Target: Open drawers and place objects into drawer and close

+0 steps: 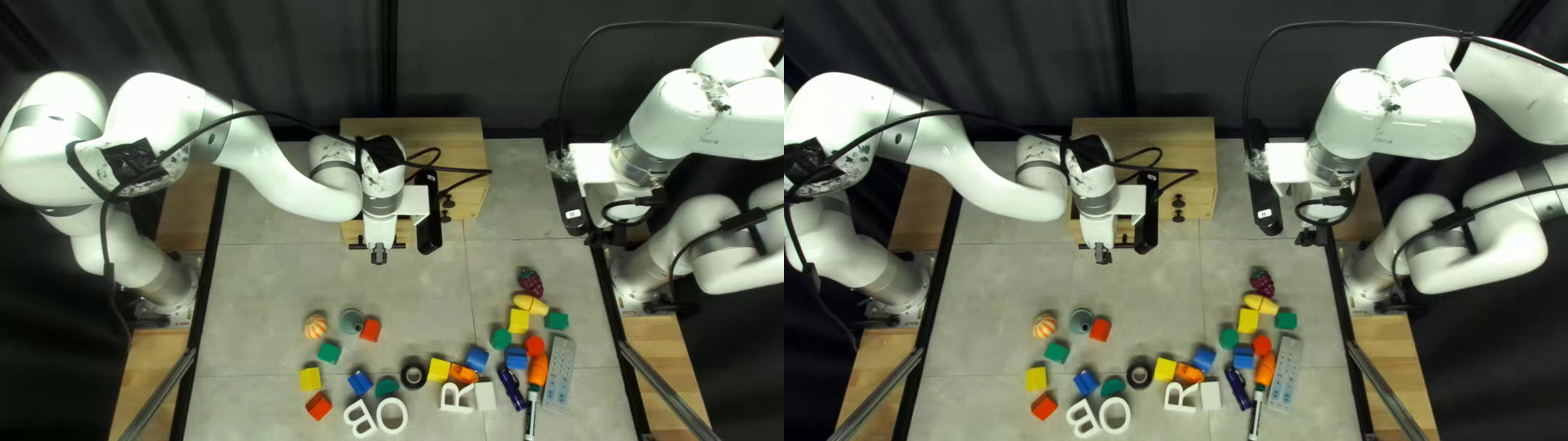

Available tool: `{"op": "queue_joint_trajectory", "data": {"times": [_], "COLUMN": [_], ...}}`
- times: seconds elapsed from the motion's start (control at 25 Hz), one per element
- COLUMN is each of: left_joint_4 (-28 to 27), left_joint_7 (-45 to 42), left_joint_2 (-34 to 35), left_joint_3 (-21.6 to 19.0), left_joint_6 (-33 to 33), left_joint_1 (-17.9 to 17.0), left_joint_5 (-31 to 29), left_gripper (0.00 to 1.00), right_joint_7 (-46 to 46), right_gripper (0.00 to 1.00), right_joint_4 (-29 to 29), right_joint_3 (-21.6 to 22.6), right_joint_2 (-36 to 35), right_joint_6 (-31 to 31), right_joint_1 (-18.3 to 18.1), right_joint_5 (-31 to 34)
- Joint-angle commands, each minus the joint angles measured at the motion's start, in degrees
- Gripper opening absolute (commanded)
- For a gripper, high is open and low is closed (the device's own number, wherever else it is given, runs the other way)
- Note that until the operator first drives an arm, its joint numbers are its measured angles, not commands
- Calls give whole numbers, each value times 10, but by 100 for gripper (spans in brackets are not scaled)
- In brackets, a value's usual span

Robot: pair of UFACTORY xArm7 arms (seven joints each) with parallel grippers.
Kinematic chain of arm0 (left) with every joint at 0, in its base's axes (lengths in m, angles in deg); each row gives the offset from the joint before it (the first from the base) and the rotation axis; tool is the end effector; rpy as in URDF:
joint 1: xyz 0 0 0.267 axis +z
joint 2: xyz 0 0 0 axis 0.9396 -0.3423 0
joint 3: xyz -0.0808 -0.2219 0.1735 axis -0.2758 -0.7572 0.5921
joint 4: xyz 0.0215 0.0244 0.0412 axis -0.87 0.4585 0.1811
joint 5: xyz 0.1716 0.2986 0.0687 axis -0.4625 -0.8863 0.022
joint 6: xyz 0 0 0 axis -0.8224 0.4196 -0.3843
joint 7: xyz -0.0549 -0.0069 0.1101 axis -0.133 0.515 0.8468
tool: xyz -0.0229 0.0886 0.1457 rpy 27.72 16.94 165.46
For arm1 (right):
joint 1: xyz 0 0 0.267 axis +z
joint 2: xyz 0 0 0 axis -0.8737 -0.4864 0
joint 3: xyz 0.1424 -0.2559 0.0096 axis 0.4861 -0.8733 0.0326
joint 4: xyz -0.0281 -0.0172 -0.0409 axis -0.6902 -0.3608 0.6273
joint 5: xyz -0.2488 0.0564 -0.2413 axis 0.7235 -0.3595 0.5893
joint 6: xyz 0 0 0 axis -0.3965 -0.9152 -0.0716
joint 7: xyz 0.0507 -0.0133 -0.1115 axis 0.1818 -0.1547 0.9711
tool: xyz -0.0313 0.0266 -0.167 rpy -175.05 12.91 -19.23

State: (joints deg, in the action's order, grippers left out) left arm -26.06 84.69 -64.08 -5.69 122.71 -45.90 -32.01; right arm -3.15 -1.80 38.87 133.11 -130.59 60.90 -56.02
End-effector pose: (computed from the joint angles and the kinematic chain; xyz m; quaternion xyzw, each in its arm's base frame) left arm 0.4806 0.0364 0.1246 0.9989 -0.0131 -0.0209 0.0387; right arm 0.2482 0.0000 0.3196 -1.0000 -0.0001 0.0004 0.0001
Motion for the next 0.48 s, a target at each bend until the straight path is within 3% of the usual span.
{"op": "queue_joint_trajectory", "data": {"times": [0.04,0.48], "left_joint_4": [-3,6], "left_joint_7": [-4,-7], "left_joint_2": [-1,3], "left_joint_3": [-1,-5], "left_joint_6": [3,-1], "left_joint_1": [-2,-6], "left_joint_5": [-3,0], "left_gripper": [100,100], "right_joint_7": [0,0], "right_gripper": [100,100], "right_joint_4": [0,0], "right_joint_3": [0,0], "right_joint_2": [0,0], "right_joint_6": [0,0], "right_joint_1": [0,0], "right_joint_5": [0,0]}}
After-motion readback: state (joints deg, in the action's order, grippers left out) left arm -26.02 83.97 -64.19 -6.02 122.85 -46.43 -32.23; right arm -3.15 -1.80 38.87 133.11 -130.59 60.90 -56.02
